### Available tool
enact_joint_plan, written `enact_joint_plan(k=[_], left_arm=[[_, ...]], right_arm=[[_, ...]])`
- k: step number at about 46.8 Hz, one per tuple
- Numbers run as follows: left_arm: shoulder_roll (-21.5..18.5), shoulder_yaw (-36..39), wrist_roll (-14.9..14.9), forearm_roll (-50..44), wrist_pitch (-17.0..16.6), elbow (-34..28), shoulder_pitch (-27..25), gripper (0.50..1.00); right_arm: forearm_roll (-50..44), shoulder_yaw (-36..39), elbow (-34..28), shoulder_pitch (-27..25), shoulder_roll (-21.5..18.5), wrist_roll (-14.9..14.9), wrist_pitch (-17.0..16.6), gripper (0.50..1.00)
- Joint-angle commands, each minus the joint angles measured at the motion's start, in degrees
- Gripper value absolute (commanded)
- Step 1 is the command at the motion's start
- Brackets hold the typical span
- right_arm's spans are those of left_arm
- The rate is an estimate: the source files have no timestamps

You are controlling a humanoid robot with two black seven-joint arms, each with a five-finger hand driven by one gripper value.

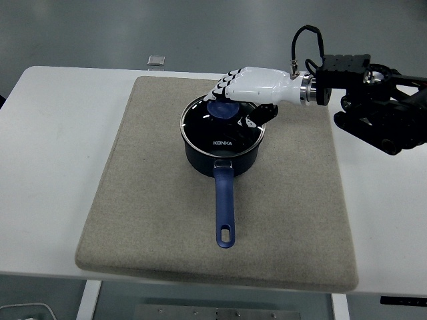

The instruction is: Lift the pot lid and place it to the right of the pot.

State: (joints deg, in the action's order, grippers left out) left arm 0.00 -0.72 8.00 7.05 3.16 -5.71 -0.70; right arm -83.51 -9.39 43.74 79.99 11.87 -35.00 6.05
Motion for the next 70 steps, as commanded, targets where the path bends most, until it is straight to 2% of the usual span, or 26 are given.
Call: enact_joint_plan(k=[1,8,13,16,20,23,49,70], left_arm=[[0.0,0.0,0.0,0.0,0.0,0.0,0.0,1.000],[0.0,0.0,0.0,0.0,0.0,0.0,0.0,1.000],[0.0,0.0,0.0,0.0,0.0,0.0,0.0,1.000],[0.0,0.0,0.0,0.0,0.0,0.0,0.0,1.000],[0.0,-0.1,0.0,0.0,0.0,0.0,0.0,1.000],[0.0,0.0,0.0,0.0,0.0,0.0,0.0,1.000],[0.0,0.0,0.0,0.0,0.0,0.0,0.0,1.000],[0.0,0.0,0.0,0.0,0.0,0.0,0.0,1.000]], right_arm=[[0.0,-0.4,0.1,0.1,0.0,0.0,-0.1,0.893],[0.1,-0.6,0.3,0.1,0.0,0.0,-0.4,0.864],[0.3,-0.6,0.4,0.1,0.0,0.0,-0.6,0.823],[0.3,-0.6,0.4,0.1,0.0,0.0,-0.7,0.726],[0.4,-0.6,0.4,0.0,0.0,0.0,-1.0,0.623],[0.4,-0.6,0.4,0.0,0.0,0.0,-2.0,0.500],[-0.2,-1.8,0.4,0.3,0.0,0.0,-4.0,0.500],[-0.2,-1.9,0.4,2.5,0.0,0.0,-4.0,0.500]])
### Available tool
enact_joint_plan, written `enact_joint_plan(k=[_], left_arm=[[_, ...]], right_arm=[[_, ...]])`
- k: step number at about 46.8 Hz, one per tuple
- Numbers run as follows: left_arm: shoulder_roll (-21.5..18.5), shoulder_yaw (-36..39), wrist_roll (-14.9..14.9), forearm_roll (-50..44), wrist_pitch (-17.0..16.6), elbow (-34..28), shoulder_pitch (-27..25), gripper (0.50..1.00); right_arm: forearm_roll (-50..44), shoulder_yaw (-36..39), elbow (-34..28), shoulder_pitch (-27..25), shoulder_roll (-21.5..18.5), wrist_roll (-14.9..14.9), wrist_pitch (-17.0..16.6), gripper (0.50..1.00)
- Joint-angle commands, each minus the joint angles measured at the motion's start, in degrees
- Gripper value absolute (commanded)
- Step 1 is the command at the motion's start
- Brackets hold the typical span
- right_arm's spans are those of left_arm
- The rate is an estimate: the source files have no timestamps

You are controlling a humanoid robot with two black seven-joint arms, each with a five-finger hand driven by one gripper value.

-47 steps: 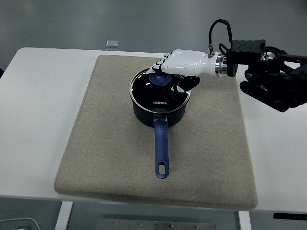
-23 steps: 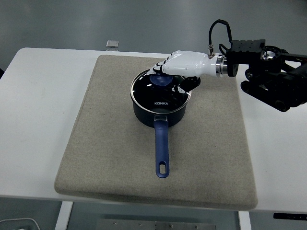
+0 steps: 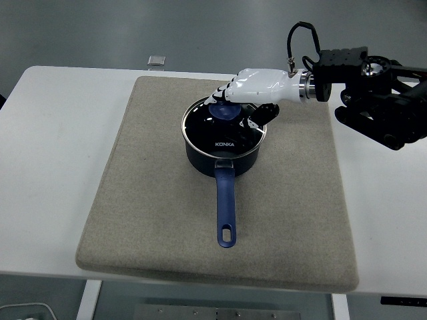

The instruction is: Lift the pot lid and place it to the right of the pot.

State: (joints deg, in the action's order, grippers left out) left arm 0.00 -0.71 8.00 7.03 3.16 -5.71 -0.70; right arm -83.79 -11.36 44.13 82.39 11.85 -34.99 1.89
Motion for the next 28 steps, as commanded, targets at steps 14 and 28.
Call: enact_joint_plan(k=[14,28], left_arm=[[0.0,0.0,0.0,0.0,0.0,0.0,0.0,1.000],[0.0,0.0,0.0,0.0,0.0,0.0,0.0,1.000]], right_arm=[[0.1,0.1,0.0,1.2,0.0,0.0,0.0,0.500],[0.1,0.1,0.0,1.9,0.0,0.0,-0.2,0.500]])
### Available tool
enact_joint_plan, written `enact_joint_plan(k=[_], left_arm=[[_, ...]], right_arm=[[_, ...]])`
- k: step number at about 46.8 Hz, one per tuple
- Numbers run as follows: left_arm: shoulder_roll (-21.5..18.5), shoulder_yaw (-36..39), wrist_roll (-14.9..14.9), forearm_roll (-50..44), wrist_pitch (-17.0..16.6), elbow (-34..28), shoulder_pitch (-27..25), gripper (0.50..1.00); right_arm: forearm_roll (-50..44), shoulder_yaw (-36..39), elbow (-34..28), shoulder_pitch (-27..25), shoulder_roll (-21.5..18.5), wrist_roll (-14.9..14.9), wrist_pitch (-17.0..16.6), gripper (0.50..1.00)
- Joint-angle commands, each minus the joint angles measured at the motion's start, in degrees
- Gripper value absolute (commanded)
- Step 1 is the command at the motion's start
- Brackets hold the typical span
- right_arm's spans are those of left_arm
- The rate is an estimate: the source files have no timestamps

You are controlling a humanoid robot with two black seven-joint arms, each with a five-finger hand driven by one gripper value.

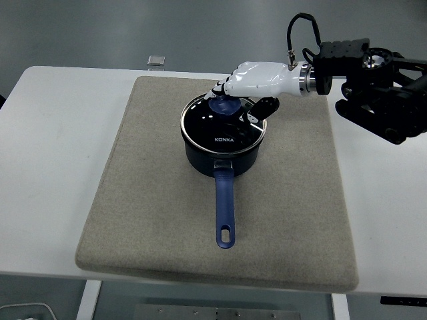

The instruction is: Lift the pot lid and place it to the right of the pot.

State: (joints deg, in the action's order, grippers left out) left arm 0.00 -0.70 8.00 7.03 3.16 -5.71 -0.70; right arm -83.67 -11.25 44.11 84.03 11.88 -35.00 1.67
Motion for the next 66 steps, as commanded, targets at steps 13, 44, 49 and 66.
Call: enact_joint_plan(k=[13,44,49,66], left_arm=[[0.0,0.0,0.0,0.0,0.0,0.0,0.0,1.000],[0.0,0.0,0.0,0.0,0.0,0.0,0.0,1.000],[0.0,0.0,0.0,0.0,0.0,0.0,0.0,1.000],[0.0,0.0,0.0,0.0,0.0,0.0,0.0,1.000]], right_arm=[[0.1,0.0,-0.1,0.4,0.0,0.0,-0.4,0.500],[0.8,-0.1,-6.0,1.3,0.0,0.0,-0.9,0.500],[0.8,-0.1,-7.1,1.3,0.0,0.0,-0.9,0.500],[0.9,-0.4,-8.1,1.1,0.0,0.0,-0.9,0.500]])
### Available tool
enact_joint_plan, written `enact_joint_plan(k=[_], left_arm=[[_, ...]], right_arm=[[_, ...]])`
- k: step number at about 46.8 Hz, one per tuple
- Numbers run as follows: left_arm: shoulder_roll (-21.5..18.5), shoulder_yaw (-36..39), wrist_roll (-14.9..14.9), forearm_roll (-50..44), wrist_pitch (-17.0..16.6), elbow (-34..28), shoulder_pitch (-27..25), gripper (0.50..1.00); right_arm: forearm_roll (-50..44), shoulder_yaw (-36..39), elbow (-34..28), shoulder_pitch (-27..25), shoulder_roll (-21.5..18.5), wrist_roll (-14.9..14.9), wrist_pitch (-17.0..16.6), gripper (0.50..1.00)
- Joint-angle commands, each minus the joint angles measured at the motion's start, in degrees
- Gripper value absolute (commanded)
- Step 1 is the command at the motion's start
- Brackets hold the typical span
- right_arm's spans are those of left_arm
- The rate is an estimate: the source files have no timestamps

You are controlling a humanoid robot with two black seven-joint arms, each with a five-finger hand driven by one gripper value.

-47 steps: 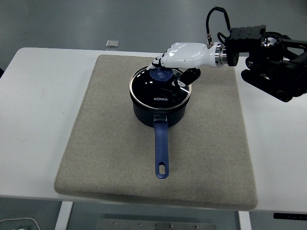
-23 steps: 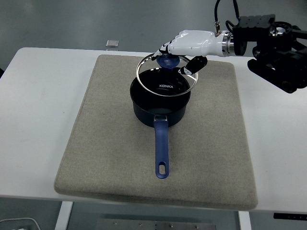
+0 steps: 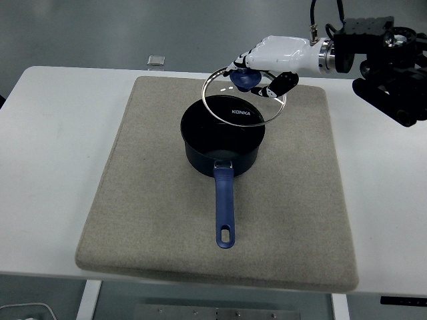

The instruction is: Lift the pot lid and place it to the right of the pot.

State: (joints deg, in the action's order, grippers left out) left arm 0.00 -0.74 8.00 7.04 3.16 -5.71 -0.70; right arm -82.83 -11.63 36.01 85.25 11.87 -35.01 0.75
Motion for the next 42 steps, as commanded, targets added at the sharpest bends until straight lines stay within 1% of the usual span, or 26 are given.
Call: enact_joint_plan(k=[1,11,42], left_arm=[[0.0,0.0,0.0,0.0,0.0,0.0,0.0,1.000],[0.0,0.0,0.0,0.0,0.0,0.0,0.0,1.000],[0.0,0.0,0.0,0.0,0.0,0.0,0.0,1.000]], right_arm=[[0.0,-0.1,0.0,-0.1,0.0,0.0,0.0,0.500],[-0.1,-0.7,-0.9,-0.1,0.0,0.0,0.0,0.500],[-0.2,-1.6,-9.7,-1.8,0.2,0.0,0.0,0.500]])
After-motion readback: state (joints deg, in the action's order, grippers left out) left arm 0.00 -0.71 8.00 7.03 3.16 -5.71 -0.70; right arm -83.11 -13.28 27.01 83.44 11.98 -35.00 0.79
